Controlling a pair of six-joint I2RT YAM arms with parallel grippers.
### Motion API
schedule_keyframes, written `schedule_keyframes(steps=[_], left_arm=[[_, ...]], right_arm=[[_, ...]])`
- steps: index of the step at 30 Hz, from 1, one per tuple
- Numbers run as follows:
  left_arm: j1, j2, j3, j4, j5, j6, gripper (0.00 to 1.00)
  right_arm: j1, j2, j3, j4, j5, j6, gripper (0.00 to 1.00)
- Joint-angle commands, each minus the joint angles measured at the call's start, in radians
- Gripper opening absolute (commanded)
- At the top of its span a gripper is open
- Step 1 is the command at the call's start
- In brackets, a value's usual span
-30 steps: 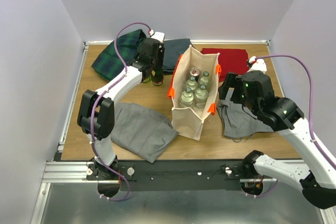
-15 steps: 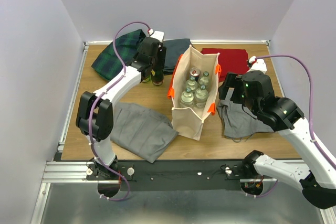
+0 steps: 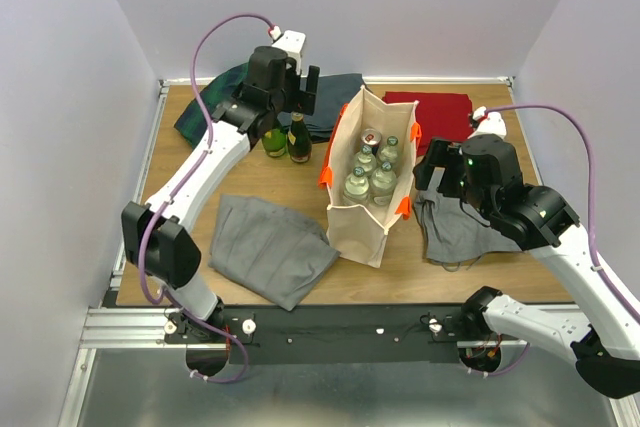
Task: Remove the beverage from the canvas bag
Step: Place the drink at the center of the board, then take out the drink from the canvas bag.
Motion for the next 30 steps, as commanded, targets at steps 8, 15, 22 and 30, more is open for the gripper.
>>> schedule_keyframes(steps=[8,15,22,30], left_arm=[[-0.008,-0.118,0.13,-0.204,0.308,-0.009,0.99],[-0.119,-0.154,0.165,-0.262,0.31,-0.013,0.99],[-0.277,-0.107,0.231,-0.347,0.161,0.01,0.99],[-0.386,-0.082,0.326,-0.39,0.064,-0.007,0.99]], right_arm=[[0.006,-0.007,-0.022,0.014,-0.077,-0.041,1.0],[0.004,-0.01,-0.04,0.012,-0.095,-0.065,1.0],[0.006,-0.04,-0.068,0.034,-0.034,-0.082,1.0],[0.006,0.032,-0.021,0.047,-0.018,-0.15,1.0]])
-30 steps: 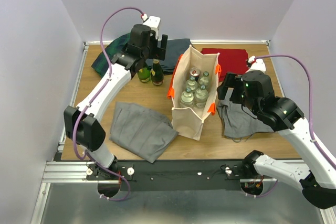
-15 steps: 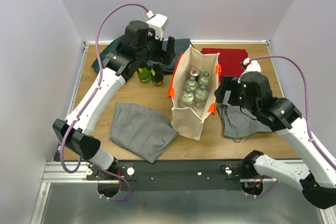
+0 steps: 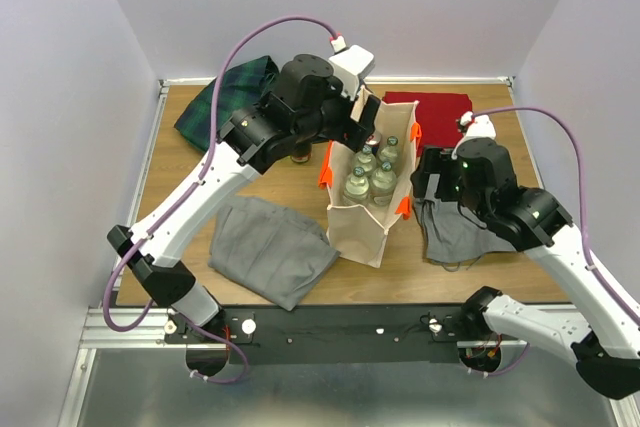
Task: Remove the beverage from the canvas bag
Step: Take out the drink from the canvas bag.
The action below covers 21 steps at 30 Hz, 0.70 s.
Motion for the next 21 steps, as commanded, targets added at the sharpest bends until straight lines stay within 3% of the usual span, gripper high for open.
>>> schedule_keyframes(steps=[1,14,21], left_arm=[[-0.045,0.002,0.041,-0.039,-0.07,-0.008,0.99],[-0.145,0.109,0.183,-0.178,0.04,0.011,0.97],[-0.171,0.121,0.07,-0.182,0.043,-0.051,0.88]], right_arm=[[0.006,0.053,0.036,0.013,0.022,-0.058,1.0],[0.006,0.025,-0.006,-0.044,-0.105,-0.07,1.0],[0.006,0.046,-0.035,-0.035,-0.22,-0.102,1.0]])
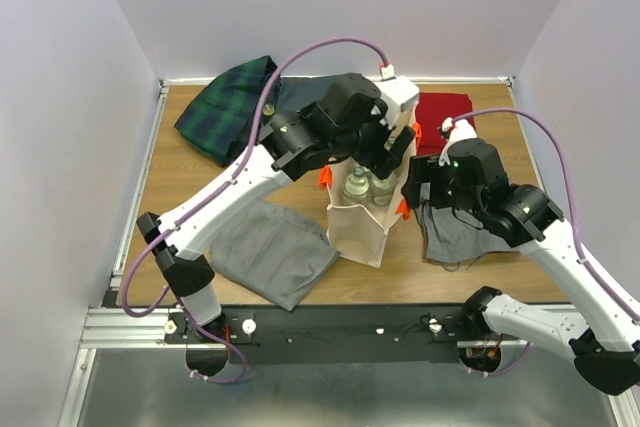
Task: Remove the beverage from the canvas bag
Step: Take out the drink from the canvas bag.
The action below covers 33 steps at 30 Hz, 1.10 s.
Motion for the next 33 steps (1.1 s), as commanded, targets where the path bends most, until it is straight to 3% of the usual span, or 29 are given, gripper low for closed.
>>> schedule_keyframes(steps=[1,8,21,33], left_arm=[[-0.011,-0.007,-0.103,-0.038,0.028,-0.069,0.87],[-0.014,-0.061,-0.256,0.004,0.011,-0.13,0.83],[-0.016,-0.096,-0.339,-0.103,0.0,-0.198,0.73],[-0.032,-0.165,-0.434,-0.16,0.034,-0.253,0.51]], right_arm=[[0.006,0.013,-0.027,-0.009,-0.098,-0.035,1.0],[0.006,-0.002,-0.006,0.011,0.04,-0.035,1.0],[0.006,-0.028,0.002,0.028,0.201,-0.032,1.0],[0.006,-0.028,-0.001,0.039,0.226,-0.039,1.0]])
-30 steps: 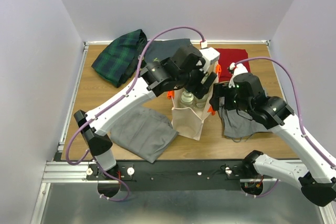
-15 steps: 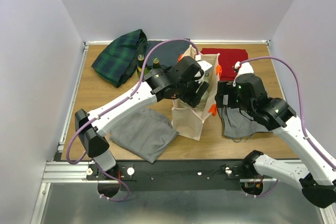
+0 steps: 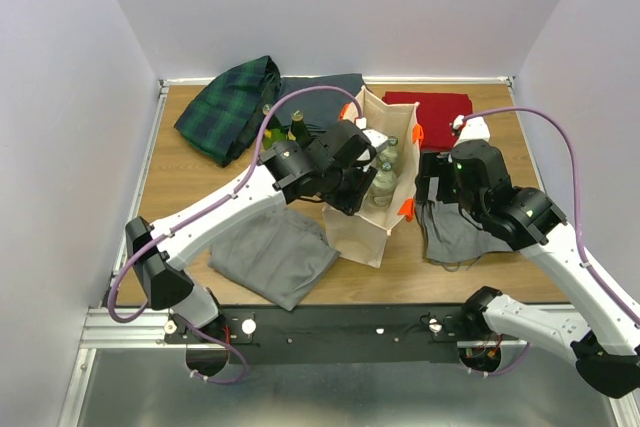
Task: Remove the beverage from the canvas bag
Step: Take out the drink from the canvas bag.
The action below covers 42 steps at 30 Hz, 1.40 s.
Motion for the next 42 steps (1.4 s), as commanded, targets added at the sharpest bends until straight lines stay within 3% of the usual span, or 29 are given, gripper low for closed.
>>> schedule_keyframes(steps=[1,10,14,21,30,39,40,42], left_arm=[[-0.015,-0.049,-0.034,-0.045,0.033,-0.032,0.47],[-0.018,-0.013,-0.017,0.008,-0.073,-0.028,0.5],[-0.018,0.032,-0.009,0.041,-0.102,-0.051,0.64],[-0.018,0.128,0.13,0.083,-0.119,-0.034,0.73],[-0.015,0.206,0.143,0.106,-0.199,-0.012,0.74],[0.008,0.241,0.14,0.162,-0.28,-0.034,0.92],[0.01,0.241,0.138,0.169,-0.283,-0.035,0.99],[0.025,0.252,0.144,0.175,-0.269,-0.037,0.99]], right_arm=[[0.006,-0.01,0.015,0.023,0.049,-0.016,1.0],[0.004,-0.007,0.021,0.033,0.049,-0.022,1.0],[0.006,-0.002,0.027,0.044,0.055,-0.026,1.0],[0.006,0.007,0.038,0.036,0.05,-0.033,1.0],[0.007,0.012,0.064,0.024,0.07,-0.025,1.0],[0.006,0.007,0.067,0.02,0.078,-0.011,1.0],[0.004,0.007,0.067,0.02,0.078,-0.013,1.0],[0.006,0.009,0.067,0.02,0.079,-0.013,1.0]])
